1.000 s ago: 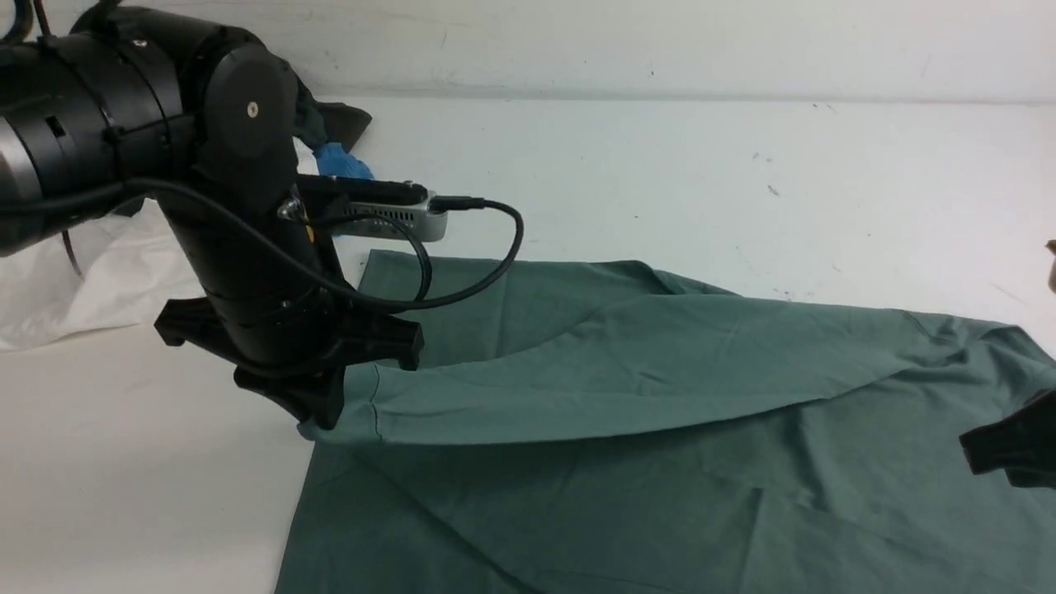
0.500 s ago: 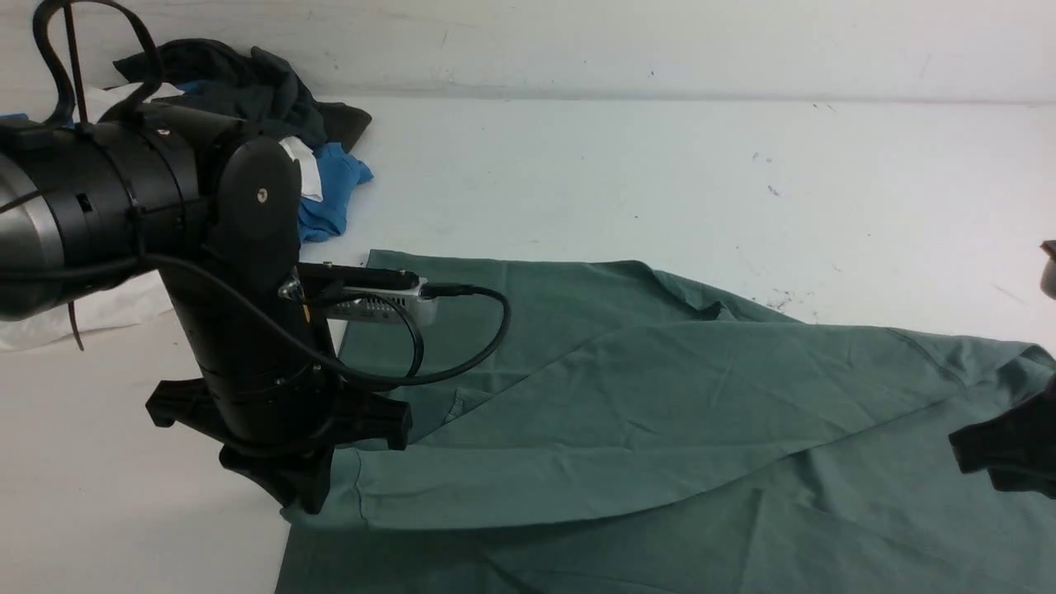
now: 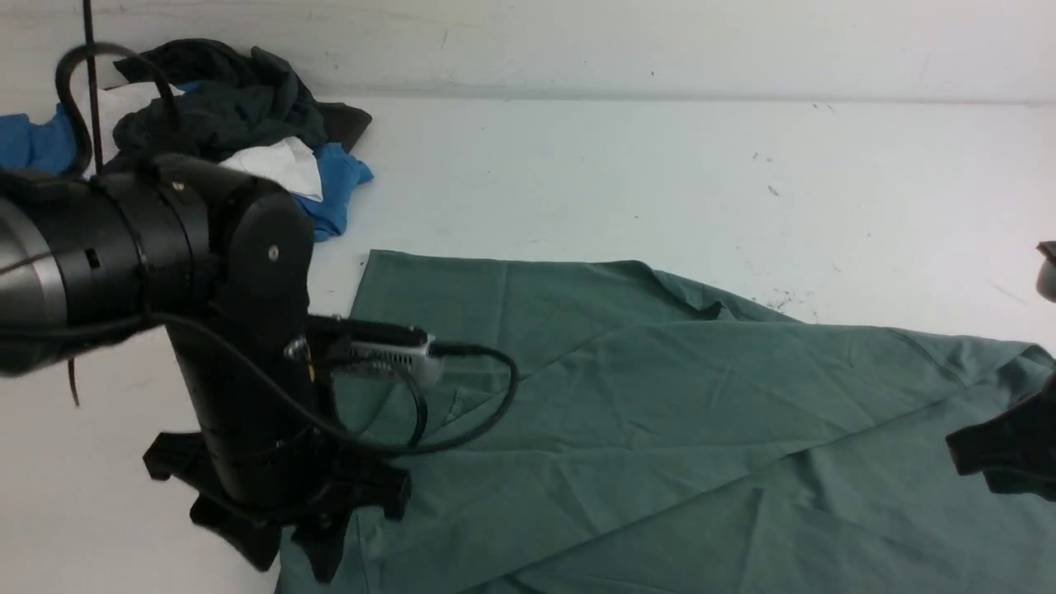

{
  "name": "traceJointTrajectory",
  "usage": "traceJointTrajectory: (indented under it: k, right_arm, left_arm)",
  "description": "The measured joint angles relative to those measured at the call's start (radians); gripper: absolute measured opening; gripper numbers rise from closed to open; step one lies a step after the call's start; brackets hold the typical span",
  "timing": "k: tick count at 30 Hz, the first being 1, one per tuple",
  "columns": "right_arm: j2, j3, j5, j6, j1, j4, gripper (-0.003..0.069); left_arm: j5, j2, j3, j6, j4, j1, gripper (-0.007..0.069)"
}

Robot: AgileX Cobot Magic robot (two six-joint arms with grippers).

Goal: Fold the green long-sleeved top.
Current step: Use both arms simultaneously to clamp the lower edge of the clothing fabric

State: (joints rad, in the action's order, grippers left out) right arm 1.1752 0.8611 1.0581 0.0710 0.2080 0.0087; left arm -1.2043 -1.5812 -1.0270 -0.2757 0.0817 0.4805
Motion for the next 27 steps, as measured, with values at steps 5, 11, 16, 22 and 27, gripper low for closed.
traceJointTrajectory:
  k: [5, 11, 16, 22, 27]
  right_arm:
    - [0.000, 0.000, 0.010, -0.028, 0.000, 0.005, -0.0009]
    - [0.000, 0.000, 0.019, -0.063, 0.000, 0.034, -0.0009]
    - [0.000, 0.000, 0.014, -0.071, 0.000, 0.058, -0.0009]
    - [0.000, 0.000, 0.010, -0.096, 0.000, 0.089, -0.0009]
    - [0.000, 0.000, 0.010, -0.105, 0.000, 0.106, -0.0009]
  left_arm:
    - [0.060, 0.113, 0.216, -0.062, 0.003, 0.080, 0.0147]
    - [0.148, 0.258, 0.393, -0.178, 0.004, 0.076, 0.0001]
    - [0.194, 0.322, 0.480, -0.216, 0.063, 0.071, -0.0004]
    - [0.279, 0.323, 0.546, -0.214, 0.102, 0.071, 0.0045]
    - [0.306, 0.323, 0.549, -0.225, 0.070, 0.071, 0.0193]
